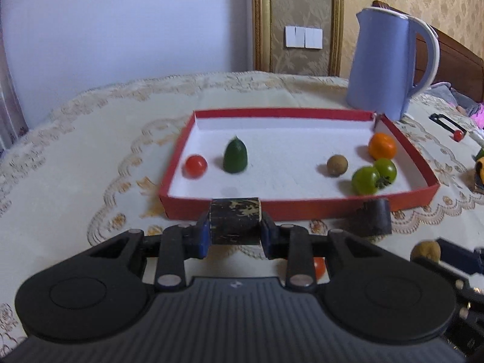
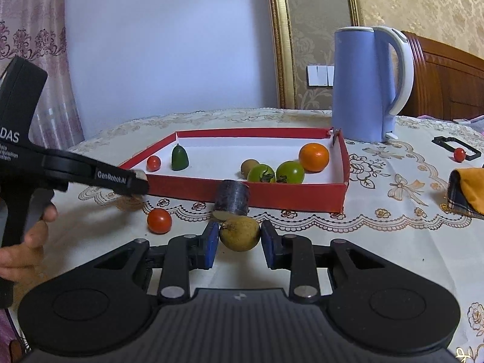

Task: Organize fruits
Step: 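Drop the black eggplant piece into the box with the left tool while the right holds the kiwi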

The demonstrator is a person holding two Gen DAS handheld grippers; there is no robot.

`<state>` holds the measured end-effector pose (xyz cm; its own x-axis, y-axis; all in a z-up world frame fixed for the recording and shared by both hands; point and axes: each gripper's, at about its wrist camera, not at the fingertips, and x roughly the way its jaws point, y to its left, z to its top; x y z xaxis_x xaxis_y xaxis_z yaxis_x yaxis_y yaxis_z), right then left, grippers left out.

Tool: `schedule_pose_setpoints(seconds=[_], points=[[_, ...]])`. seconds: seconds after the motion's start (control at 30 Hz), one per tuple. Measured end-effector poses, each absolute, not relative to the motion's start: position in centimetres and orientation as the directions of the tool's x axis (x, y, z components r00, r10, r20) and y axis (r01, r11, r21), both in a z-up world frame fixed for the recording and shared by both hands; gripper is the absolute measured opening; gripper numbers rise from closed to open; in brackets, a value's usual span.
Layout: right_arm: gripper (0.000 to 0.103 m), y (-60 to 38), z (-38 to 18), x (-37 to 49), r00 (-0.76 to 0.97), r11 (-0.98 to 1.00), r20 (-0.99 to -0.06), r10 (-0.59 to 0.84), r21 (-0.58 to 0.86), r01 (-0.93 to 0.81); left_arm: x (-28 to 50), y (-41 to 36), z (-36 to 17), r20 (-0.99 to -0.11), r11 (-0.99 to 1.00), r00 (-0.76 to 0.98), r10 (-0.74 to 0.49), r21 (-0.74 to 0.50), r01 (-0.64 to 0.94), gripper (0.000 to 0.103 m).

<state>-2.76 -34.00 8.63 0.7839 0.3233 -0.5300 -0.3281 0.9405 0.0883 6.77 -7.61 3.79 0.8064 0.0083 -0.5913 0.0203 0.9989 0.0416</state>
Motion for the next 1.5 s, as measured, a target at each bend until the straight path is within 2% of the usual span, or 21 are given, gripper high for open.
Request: schedule_pose_setpoints(seconds=[0.23, 0.77, 1.37, 1.5], points=[[0.030, -34.0, 9.1, -3.0, 0.785, 0.935, -0.521, 0.336, 0.085, -0.344, 8.6, -9.0, 4.5, -0.555, 0.992, 0.828, 0.078, 0.130, -0.006, 0.031], [0.030, -33.9, 10.6, -4.4, 0.794, 0.923, -0.490, 0.361, 0.064, -0.381, 15.0, -11.9, 5.4, -0.498, 0.975, 0.859, 0.120, 0.224, -0.007, 0.031], [0.030, -34.3, 10.9, -4.4, 0.786, 0.913, -0.484, 0.386, 0.080, -0.399, 21.3, -13.6, 3.2, -0.567, 0.971, 0.812, 0.139, 0.237, 0.000, 0.031], [0.030, -34.4, 10.8, -4.3, 0.785, 0.915, -0.487, 0.382, 0.082, -0.394, 21.4, -13.7, 2.9, -0.574, 0.971, 0.806, 0.145, 0.239, -0.005, 0.035]])
